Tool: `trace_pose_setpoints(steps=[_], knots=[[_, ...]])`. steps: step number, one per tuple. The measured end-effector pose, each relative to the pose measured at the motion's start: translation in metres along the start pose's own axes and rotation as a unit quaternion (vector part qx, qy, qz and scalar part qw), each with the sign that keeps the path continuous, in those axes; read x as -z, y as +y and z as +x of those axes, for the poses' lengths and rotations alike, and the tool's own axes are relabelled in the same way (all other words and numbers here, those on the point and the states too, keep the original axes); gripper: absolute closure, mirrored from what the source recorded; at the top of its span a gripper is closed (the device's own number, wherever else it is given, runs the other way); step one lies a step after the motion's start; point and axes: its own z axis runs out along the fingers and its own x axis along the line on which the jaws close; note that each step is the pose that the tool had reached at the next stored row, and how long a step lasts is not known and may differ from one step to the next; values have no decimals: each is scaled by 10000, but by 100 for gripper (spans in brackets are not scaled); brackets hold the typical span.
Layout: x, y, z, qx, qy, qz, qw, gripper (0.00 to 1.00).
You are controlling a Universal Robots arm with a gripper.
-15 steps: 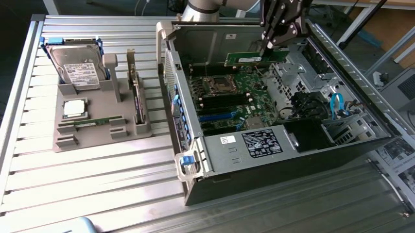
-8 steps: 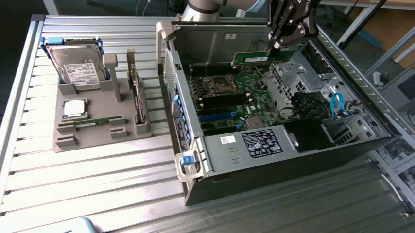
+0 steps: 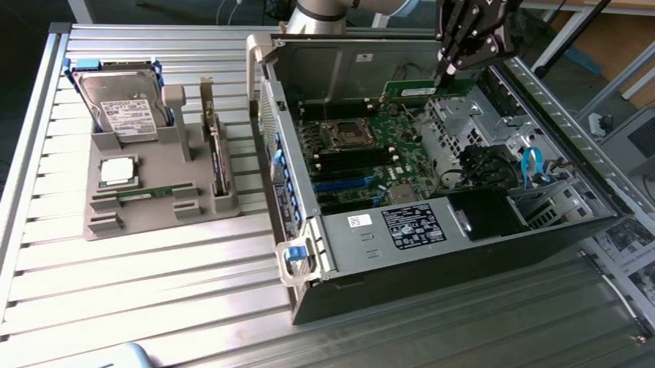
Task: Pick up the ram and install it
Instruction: 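Pick up the ram and move it above insertion slot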
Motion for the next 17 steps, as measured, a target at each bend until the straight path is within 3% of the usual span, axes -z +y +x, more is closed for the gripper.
trace_pose_setpoints(steps=[17], knots=[[4,-348,-280,0,2,0,10000,88]])
